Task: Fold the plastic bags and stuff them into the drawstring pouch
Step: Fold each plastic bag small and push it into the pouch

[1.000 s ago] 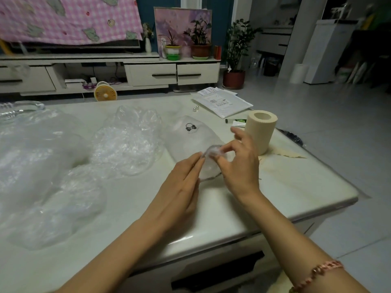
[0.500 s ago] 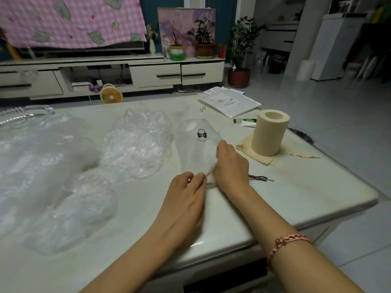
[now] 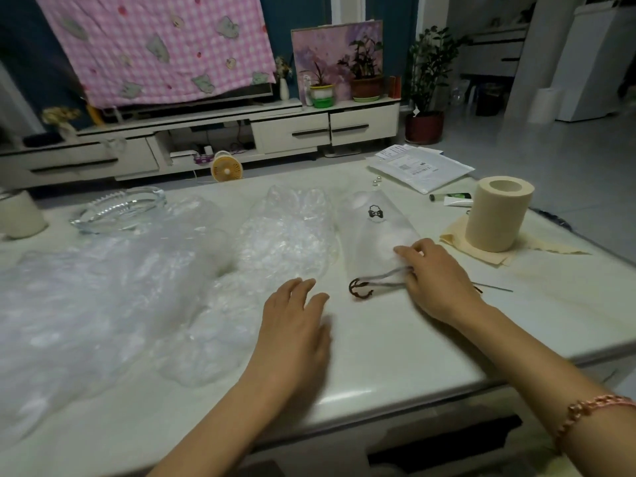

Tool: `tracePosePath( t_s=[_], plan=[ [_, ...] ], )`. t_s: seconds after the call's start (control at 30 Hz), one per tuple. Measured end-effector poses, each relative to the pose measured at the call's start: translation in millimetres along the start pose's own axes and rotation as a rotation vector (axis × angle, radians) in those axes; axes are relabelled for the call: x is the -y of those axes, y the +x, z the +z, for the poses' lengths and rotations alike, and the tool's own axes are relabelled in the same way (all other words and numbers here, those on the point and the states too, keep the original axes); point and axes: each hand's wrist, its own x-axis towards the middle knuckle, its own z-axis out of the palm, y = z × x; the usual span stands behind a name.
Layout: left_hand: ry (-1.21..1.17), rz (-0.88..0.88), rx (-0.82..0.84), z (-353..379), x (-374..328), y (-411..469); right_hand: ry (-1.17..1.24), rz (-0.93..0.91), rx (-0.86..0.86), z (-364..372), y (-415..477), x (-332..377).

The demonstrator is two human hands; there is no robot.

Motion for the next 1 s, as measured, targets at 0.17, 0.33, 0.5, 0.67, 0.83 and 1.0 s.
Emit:
tracePosePath(
  t_s=[0.17,0.33,0.5,0.67,0.83,1.0],
  plan=[
    [0.082,-0.293,0.190,-25,18,-25,-0.160,0.002,0.038,-7,-10,27],
    [0.062,-0.255,0.103,-29,40,-47,0.083,-0.161,-0.113,-7,-35,62],
    [-0.029,-0.123,-0.150,-30,52,-60,0.263,-0.344,-0.030,9,-58,78],
    [-0.273,0.228,-0.222,-37,25,-67,0.228,-0.611,0.035,11,-74,100],
    [-0.561,0.116,-0.085,-50,11,-69,0.371,-0.561,0.066,19,-68,100],
    [-0.428,-0.115,0.045,-53,35,-54,0.579,-0.307,0.264,7,-46,82]
  ],
)
